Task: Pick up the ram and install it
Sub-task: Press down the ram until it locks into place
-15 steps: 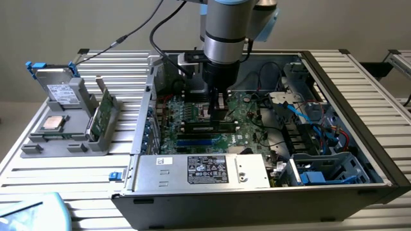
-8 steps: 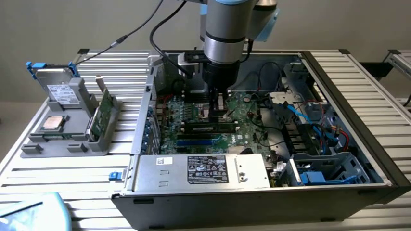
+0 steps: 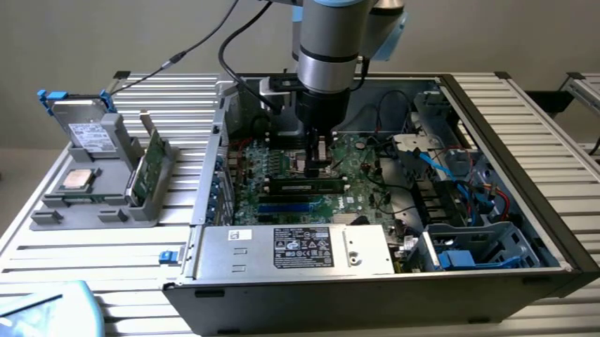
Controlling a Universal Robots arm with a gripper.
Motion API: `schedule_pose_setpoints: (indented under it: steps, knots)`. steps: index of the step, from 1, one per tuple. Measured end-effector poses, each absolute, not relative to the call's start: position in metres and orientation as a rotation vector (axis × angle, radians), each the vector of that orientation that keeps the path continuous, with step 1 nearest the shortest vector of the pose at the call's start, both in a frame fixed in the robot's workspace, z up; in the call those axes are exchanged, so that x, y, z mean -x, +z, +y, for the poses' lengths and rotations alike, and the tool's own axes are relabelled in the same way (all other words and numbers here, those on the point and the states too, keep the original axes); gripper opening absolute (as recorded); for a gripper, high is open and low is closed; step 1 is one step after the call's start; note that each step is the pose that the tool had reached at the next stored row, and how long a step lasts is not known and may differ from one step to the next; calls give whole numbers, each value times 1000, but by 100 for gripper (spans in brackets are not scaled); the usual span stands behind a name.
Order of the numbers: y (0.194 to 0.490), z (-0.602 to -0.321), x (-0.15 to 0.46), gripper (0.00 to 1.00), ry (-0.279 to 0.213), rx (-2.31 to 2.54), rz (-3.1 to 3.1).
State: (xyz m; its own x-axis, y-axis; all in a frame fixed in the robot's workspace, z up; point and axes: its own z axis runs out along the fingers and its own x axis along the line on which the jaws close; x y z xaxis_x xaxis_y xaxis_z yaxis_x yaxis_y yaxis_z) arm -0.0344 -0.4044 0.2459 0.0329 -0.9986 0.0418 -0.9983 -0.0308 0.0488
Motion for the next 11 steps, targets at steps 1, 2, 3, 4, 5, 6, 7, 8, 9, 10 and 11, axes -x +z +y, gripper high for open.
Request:
schedule_pose_setpoints:
  steps: [1,2,3,4,5,6,7,8,9,10,11]
  knots:
    - [246,-404,34,11,-6,-2210,-2141]
    - [246,-404,34,11,-6,-2211,-2141]
    - [246,-404,34,11,-6,-2211,-2141]
    - [246,-404,34,11,-6,-2211,-2141]
    - [246,-404,34,11,-6,-2211,-2141]
    - [246,-404,34,11,-6,-2210,-2141]
    - [246,-404,34,11,-6,-2211,-2141]
    - [246,-404,34,11,-6,-2211,-2141]
    - [246,-404,34,11,-6,-2211,-2141]
    - [246,-404,34,11,-6,-2210,-2141]
    - [246,-405,33,11,-6,-2210,-2141]
